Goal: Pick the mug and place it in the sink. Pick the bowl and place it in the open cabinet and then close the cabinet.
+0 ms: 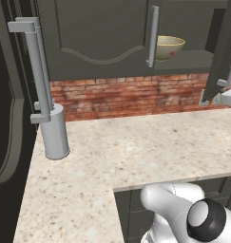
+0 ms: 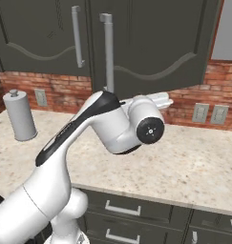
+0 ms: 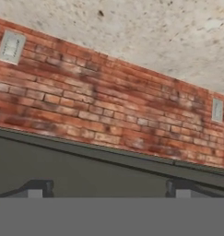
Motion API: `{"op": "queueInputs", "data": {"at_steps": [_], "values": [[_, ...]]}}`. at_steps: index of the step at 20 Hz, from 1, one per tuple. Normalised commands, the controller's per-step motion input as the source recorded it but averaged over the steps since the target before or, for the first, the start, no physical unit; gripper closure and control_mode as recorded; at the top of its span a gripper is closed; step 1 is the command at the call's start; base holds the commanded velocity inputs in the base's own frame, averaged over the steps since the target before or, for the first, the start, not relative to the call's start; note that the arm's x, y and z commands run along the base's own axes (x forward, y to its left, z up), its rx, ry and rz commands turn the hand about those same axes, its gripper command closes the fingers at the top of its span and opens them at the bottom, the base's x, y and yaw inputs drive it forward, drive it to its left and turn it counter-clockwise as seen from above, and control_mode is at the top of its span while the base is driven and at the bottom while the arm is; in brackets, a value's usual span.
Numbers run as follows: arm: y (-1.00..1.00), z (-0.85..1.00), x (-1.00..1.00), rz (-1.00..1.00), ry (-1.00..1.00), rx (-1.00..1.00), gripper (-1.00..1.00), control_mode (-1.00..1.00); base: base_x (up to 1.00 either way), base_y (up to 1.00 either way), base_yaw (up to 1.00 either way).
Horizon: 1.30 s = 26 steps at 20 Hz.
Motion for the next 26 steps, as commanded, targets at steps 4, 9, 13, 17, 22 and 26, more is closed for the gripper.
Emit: {"op": "queueInputs", "data": {"at_steps": [4, 9, 13, 17, 22, 26], "values": [[0.95, 0.0, 0.01, 0.0, 0.0, 0.0, -1.0, -1.0, 0.0, 0.0, 0.0], [0.88, 0.02, 0.36, 0.0, -0.01, 0.0, -1.0, -1.0, 0.0, 0.0, 0.0], [0.39, 0.03, 1.0, 0.01, 0.0, 0.0, -1.0, -1.0, 0.0, 0.0, 0.0], [0.12, 0.03, 1.0, 0.06, 0.0, 0.0, -1.0, -1.0, 0.0, 0.0, 0.0], [0.43, 0.0, 0.71, 0.07, -0.01, 0.0, -1.0, -1.0, 0.0, 0.0, 0.0], [0.66, 0.03, 0.73, 0.05, -0.02, 0.0, -1.0, -1.0, 0.0, 0.0, 0.0]]}}
